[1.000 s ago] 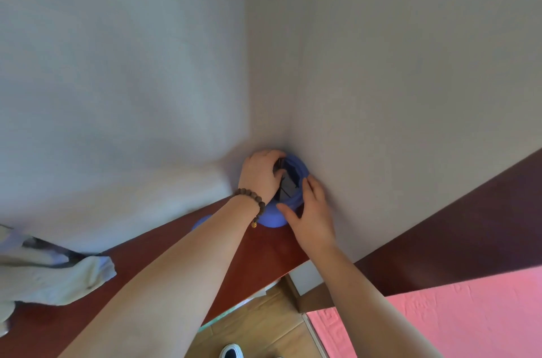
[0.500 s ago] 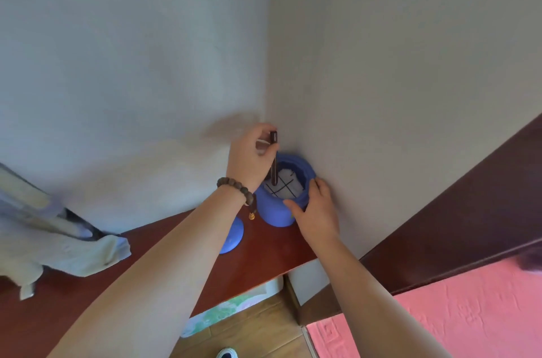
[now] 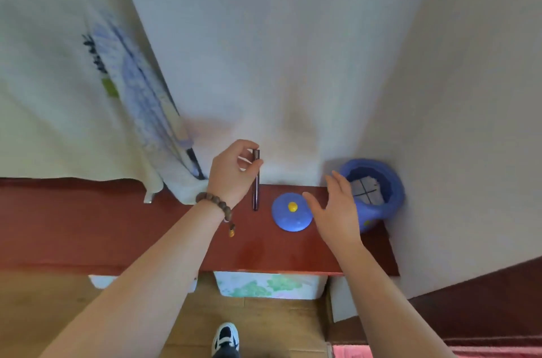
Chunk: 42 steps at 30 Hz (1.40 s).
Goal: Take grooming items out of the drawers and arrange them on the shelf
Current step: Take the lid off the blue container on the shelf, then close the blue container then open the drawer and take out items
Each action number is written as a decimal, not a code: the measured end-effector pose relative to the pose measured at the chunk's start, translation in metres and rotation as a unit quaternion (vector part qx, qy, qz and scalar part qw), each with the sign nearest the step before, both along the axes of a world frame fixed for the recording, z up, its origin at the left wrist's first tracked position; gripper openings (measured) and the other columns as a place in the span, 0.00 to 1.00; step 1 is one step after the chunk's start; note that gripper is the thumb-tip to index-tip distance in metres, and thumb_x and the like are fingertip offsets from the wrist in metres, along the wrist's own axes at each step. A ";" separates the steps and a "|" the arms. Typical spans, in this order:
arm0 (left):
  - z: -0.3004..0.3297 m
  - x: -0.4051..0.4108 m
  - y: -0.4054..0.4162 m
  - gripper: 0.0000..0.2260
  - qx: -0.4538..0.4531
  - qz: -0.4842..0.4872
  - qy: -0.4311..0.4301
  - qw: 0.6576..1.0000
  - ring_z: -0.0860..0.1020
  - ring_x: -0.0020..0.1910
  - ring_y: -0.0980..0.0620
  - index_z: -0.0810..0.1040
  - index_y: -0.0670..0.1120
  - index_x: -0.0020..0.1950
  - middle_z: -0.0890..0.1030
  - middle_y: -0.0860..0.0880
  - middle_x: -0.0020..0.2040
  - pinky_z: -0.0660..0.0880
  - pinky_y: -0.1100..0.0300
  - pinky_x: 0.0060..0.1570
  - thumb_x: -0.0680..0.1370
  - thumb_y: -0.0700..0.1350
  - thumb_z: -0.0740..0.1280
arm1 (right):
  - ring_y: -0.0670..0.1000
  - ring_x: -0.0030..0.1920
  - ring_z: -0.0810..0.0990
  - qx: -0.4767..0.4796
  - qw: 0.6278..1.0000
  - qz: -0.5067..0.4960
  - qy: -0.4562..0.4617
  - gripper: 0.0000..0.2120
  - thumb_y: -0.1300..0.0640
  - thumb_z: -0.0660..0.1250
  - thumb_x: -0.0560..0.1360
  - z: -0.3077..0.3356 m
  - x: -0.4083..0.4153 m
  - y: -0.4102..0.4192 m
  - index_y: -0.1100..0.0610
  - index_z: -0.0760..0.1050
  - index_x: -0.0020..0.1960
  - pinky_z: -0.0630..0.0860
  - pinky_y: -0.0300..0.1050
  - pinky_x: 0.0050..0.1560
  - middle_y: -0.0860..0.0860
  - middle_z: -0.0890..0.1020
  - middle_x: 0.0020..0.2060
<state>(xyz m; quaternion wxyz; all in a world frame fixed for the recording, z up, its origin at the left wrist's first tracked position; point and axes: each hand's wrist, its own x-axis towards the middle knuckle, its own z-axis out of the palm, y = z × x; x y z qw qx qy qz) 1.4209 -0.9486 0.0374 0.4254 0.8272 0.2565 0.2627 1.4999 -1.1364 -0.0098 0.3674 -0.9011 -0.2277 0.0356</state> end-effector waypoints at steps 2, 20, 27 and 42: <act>-0.006 -0.027 0.015 0.09 0.001 0.033 0.030 0.999 0.77 0.37 0.60 0.78 0.49 0.54 0.78 0.56 0.41 0.72 0.71 0.35 0.74 0.42 0.71 | 0.53 0.73 0.63 0.005 0.999 0.037 0.014 0.27 0.51 0.67 0.76 -0.004 -0.017 0.019 0.60 0.66 0.71 0.61 0.41 0.68 0.54 0.62 0.73; -0.117 -0.168 0.174 0.16 -0.034 0.121 0.235 0.964 0.78 0.56 0.44 0.75 0.43 0.63 0.80 0.43 0.56 0.73 0.57 0.56 0.75 0.39 0.67 | 0.51 0.72 0.63 -0.067 0.992 0.087 0.060 0.26 0.49 0.64 0.77 -0.045 -0.114 0.138 0.56 0.65 0.72 0.65 0.46 0.67 0.51 0.63 0.73; -0.150 -0.175 0.215 0.17 -0.023 0.072 0.259 0.963 0.77 0.56 0.44 0.75 0.47 0.63 0.79 0.44 0.56 0.74 0.54 0.55 0.74 0.40 0.68 | 0.50 0.71 0.65 -0.111 0.990 0.046 0.074 0.25 0.49 0.65 0.76 -0.065 -0.145 0.164 0.55 0.66 0.71 0.67 0.47 0.64 0.49 0.64 0.72; -0.144 -0.178 0.212 0.19 0.035 0.018 0.221 0.974 0.75 0.58 0.48 0.73 0.46 0.64 0.76 0.46 0.56 0.75 0.55 0.51 0.75 0.50 0.69 | 0.50 0.71 0.64 -0.102 0.992 0.029 0.066 0.25 0.50 0.64 0.77 -0.061 -0.147 0.179 0.54 0.65 0.71 0.66 0.46 0.66 0.49 0.64 0.72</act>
